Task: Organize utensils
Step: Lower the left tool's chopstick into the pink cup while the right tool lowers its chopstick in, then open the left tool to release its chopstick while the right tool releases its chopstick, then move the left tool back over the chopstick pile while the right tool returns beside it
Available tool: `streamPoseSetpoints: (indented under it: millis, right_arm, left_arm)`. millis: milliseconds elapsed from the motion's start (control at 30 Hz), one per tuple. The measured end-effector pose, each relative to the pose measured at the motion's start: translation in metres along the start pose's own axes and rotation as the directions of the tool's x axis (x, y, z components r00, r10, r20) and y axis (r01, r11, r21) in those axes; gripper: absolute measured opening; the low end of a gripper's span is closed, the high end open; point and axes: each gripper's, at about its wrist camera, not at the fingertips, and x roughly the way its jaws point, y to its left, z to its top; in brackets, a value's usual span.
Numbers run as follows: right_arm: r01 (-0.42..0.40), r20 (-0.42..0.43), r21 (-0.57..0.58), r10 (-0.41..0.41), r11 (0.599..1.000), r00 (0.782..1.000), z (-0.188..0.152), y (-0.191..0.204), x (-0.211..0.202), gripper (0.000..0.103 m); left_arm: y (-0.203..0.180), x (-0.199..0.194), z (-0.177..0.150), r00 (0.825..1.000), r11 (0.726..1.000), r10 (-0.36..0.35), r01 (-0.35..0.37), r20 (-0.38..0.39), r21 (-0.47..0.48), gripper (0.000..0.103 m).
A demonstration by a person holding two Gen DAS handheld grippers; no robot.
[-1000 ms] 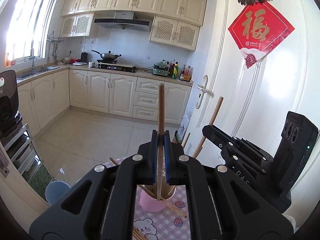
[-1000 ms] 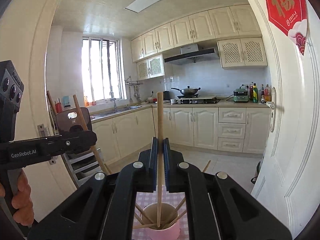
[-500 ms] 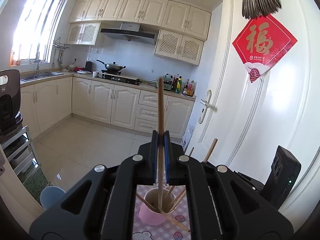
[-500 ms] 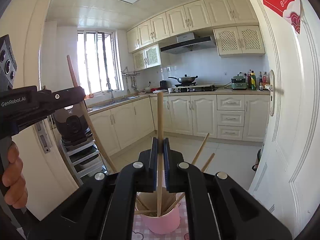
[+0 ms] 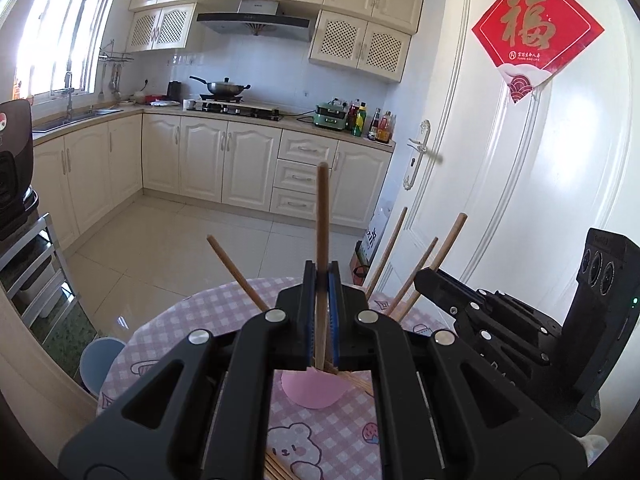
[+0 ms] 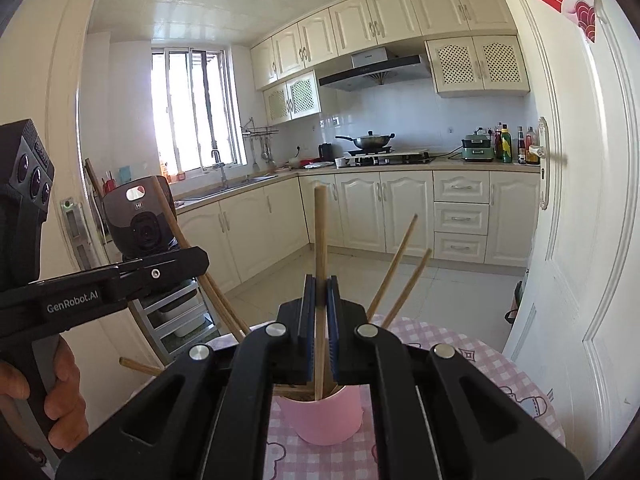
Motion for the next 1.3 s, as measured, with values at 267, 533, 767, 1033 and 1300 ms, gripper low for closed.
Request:
streamPoseSetpoints:
  millis: [267,533,767,1033,1300]
  right_arm:
    - [0.014,-0.045,0.005,-0.013,1.0,0.999,-0.016,0.0,0.007,0.005]
    - [0.011,-0.04,0.046,-0.009,0.999,0.999,-0.018,-0.001,-0.005,0.011]
    - [0.001,-0.012,0.073,0.0,0.997,1.0,-0.018,0.005,-0.028,0.036]
    - [-0.015,-0.02,0.1,0.017,0.995,1.0,-0.024,0.013,-0.056,0.036]
    - [-0.031,-0.054,0.137,0.039,0.99,0.998,-0.044,0.024,-0.073,0.037]
  left_arm:
    - [0.012,0.011,-0.013,0.998,0.999,-0.005,0.002,-0.065,-0.045,0.007]
    - [0.018,-0.001,-0.009,0.995,0.995,-0.027,0.018,-0.094,-0.097,0.008]
    - [0.014,-0.027,-0.01,0.996,0.995,-0.013,0.005,-0.086,-0.098,0.023]
    - [0.008,-0.069,-0.025,0.997,0.995,0.058,-0.062,-0.053,-0.076,0.053]
    - [0.006,-0.09,-0.051,0.993,0.993,0.087,-0.093,-0.08,-0.069,0.056]
